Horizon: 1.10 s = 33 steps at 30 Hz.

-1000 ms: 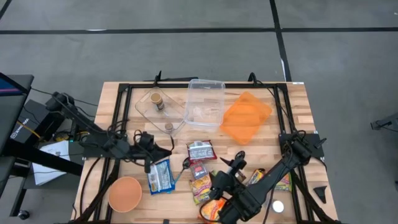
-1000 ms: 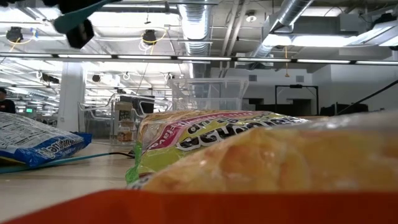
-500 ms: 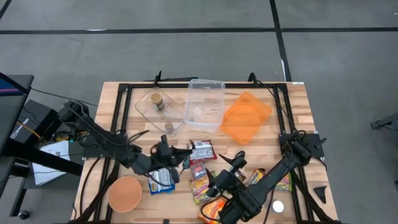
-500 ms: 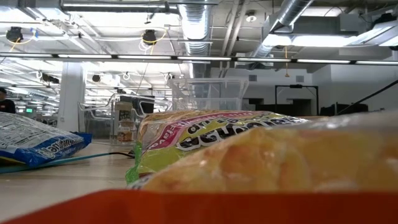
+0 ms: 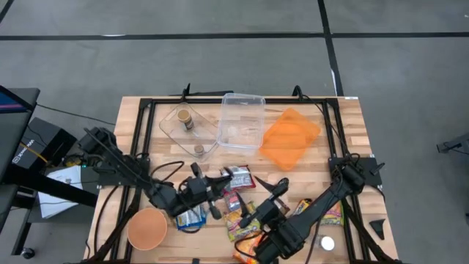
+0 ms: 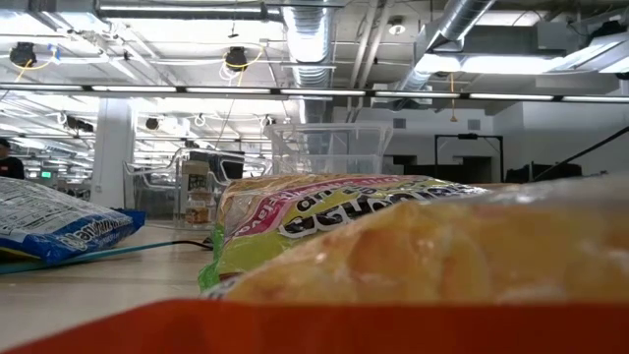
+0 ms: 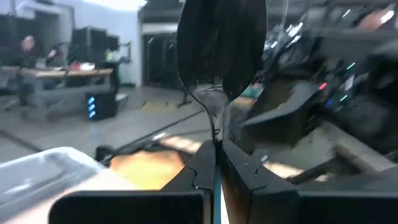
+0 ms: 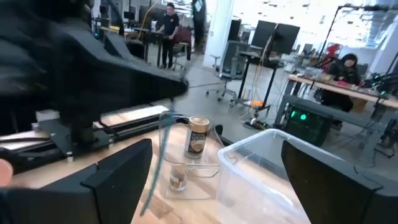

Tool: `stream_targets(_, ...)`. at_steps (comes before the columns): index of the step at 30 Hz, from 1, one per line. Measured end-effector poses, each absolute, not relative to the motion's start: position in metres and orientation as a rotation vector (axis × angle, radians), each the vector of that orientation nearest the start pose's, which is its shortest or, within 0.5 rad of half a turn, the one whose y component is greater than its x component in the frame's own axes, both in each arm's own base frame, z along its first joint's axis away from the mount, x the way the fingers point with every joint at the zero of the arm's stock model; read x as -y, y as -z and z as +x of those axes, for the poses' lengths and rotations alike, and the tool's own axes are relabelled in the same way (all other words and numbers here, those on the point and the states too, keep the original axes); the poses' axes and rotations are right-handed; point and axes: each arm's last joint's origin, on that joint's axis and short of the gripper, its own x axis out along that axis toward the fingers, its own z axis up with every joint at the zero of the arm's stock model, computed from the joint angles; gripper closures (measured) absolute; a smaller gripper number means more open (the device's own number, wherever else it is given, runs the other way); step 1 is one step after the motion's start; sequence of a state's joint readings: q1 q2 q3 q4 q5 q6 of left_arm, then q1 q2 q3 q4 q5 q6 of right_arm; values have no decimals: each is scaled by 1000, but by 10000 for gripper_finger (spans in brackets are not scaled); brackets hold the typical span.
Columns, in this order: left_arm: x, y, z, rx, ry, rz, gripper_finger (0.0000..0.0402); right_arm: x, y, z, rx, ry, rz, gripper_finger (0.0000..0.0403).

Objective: Pick & Place Food Item
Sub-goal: Put the blue spoon into the orange bin

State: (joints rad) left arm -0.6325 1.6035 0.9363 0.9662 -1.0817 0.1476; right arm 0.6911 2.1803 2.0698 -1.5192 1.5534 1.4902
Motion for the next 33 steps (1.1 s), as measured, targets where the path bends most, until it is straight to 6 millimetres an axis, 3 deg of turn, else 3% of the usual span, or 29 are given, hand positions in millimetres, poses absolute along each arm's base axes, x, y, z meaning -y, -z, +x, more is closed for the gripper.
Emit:
stream_targets(7, 184, -280, 277, 258, -416, -62, 399, -237, -280, 347, -61, 901, -125, 49)
stream_targets(19, 168, -279, 289, 276, -426, -44, 399, -241, -273, 346, -57, 891, -121, 49)
stream_targets(33, 156, -275, 305, 310, -220, -99, 399, -234, -274, 362, -90, 925, -171, 49)
